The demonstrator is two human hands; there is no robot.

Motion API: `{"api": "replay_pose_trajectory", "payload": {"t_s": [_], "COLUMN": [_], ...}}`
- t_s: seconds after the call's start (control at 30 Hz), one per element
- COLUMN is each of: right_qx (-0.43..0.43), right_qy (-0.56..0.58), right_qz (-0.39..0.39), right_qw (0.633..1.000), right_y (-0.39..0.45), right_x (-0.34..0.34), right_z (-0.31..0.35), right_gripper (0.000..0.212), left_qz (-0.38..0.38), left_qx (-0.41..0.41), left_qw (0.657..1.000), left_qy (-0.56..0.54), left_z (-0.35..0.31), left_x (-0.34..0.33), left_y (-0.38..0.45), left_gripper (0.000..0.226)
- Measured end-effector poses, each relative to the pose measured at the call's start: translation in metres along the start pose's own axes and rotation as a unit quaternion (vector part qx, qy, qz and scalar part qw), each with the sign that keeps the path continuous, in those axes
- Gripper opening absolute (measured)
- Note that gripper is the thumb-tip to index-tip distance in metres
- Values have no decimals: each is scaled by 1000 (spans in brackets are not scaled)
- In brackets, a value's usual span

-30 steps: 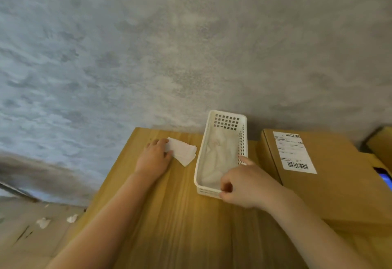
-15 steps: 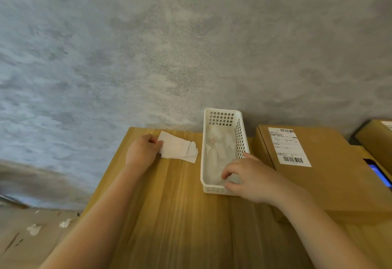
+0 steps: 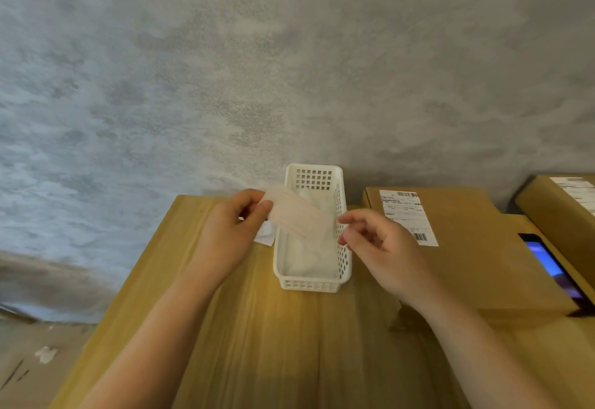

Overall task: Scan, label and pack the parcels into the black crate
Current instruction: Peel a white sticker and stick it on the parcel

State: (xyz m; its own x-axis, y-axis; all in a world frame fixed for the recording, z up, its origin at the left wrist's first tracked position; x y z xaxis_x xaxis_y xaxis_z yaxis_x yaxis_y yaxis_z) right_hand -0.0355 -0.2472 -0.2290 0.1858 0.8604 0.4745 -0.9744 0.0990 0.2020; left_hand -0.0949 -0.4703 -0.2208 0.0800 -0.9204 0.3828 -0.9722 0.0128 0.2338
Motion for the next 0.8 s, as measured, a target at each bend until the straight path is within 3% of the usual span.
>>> {"api": "replay_pose_trajectory", "payload": {"t_s": [0.13,0.23,0.5,0.8], "right_qx": [-2,-26,-91,-97], "right_qy": [19,50,140,126], "right_qz": [26,37,31,44], "right_qw": [999,998,985,986], "right_y": [-13,-22,-37,-47], "right_x": [18,37,99,137], "right_z": [-2,-7,-28,-48], "right_gripper": [28,17,13,13], "left_qz": [56,68,85,78], "left_qx": [2,0,59,53], "left_qw": [998,997,985,983], "left_qy": [-20,-26,-142,-160], "left_z": [-32,-50,-68,-79], "left_x": [-37,-59,-110,-152], "left_y": [-19,-29,-58,-72], "left_gripper": [17,13,21,20]}}
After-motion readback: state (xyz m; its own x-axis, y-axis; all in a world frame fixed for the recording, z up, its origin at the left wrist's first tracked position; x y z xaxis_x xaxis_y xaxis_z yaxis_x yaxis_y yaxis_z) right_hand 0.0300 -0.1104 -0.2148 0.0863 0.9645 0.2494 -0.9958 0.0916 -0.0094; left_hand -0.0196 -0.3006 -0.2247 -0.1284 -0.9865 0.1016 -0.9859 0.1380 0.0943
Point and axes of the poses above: each hand's wrist, its own y-axis towards the middle knuckle, its own x-axis out of the back of the hand, z = x × y, the point moved 7 cm from there along y, towards the middle knuckle, and after that the axes turned 6 degrees about -z, right-handed, at the moved point
